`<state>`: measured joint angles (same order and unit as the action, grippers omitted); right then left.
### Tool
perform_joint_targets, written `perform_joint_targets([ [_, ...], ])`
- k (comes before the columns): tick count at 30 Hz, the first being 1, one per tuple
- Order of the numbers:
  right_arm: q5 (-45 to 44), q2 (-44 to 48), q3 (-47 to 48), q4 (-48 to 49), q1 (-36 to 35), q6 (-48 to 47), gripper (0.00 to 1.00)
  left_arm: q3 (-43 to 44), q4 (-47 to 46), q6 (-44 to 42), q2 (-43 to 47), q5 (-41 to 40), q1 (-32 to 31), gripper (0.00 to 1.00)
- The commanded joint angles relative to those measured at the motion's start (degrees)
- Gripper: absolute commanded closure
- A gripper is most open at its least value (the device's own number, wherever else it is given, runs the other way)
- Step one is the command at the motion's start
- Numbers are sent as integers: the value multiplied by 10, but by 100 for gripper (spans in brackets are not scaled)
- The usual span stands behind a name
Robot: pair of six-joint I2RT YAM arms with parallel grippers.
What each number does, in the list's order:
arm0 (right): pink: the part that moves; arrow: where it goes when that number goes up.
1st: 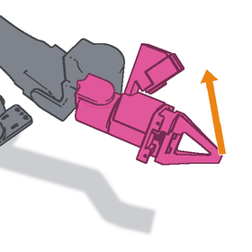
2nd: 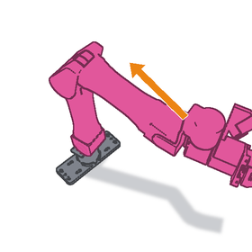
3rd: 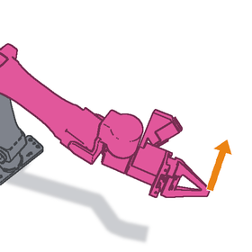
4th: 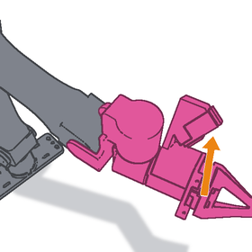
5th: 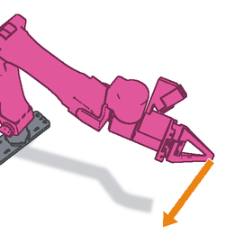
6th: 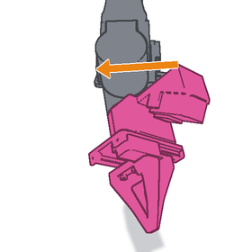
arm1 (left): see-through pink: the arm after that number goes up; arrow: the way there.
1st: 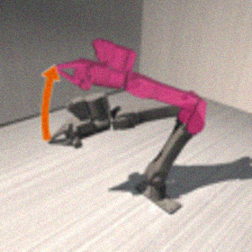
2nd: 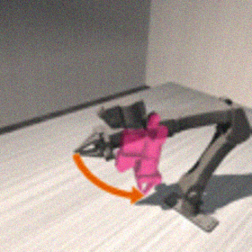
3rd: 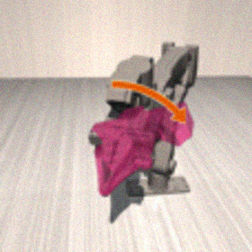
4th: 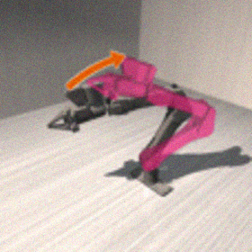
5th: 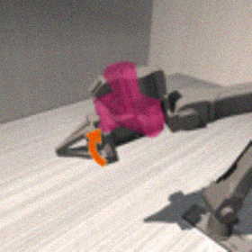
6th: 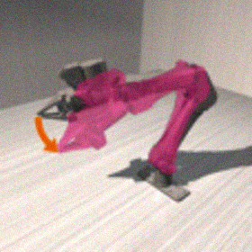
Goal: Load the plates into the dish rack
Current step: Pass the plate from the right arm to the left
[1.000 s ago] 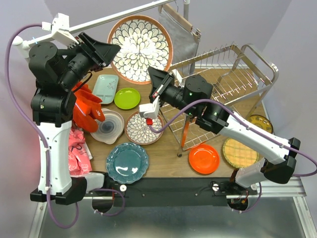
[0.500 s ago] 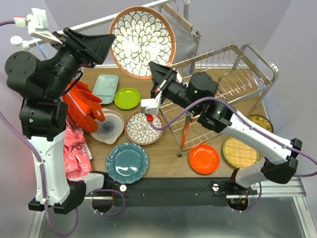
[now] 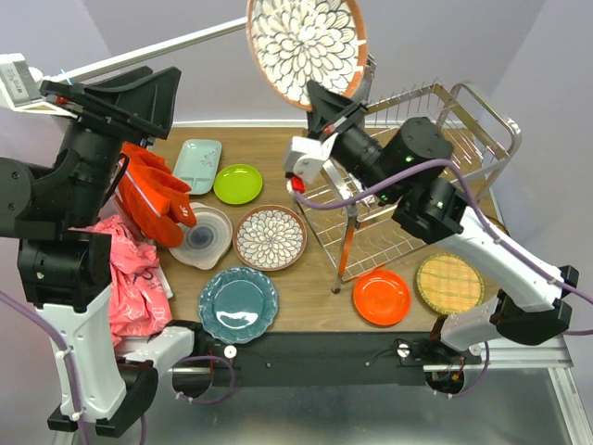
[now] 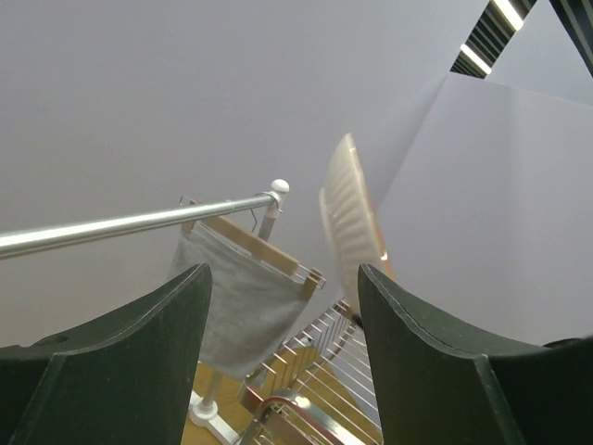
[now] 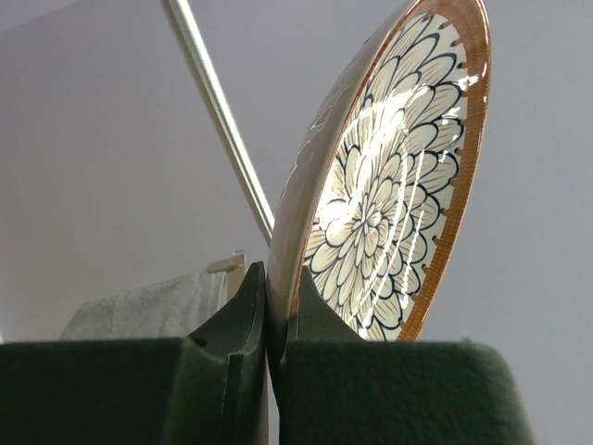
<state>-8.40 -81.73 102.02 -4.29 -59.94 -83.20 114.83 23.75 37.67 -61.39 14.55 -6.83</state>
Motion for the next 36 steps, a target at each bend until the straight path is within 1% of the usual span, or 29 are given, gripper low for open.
perform_joint_targets([
  [1,-42,39,84,59,-4,116,99,-57,-24,-19,10,-17,1,27],
  [4,-52,41,111,28,-4,170,99,-86,-38,-21,17,-4,1,27],
  [12,-122,56,147,-5,2,255,99,-139,-63,-24,18,29,0,27],
  [14,-114,62,157,-23,33,302,99,-151,-70,-24,21,37,1,27],
  [18,-115,69,162,-45,77,353,99,-174,-79,-29,21,48,1,27],
  [25,-129,73,166,-52,171,443,99,-196,-83,-41,22,63,1,27],
  [29,-127,70,165,-58,195,491,99,-209,-88,-48,25,70,1,27],
  [33,-114,64,167,-66,198,486,99,-204,-92,-56,14,106,1,27],
  [36,-105,58,164,-67,198,464,99,-188,-106,-33,-10,156,1,27],
])
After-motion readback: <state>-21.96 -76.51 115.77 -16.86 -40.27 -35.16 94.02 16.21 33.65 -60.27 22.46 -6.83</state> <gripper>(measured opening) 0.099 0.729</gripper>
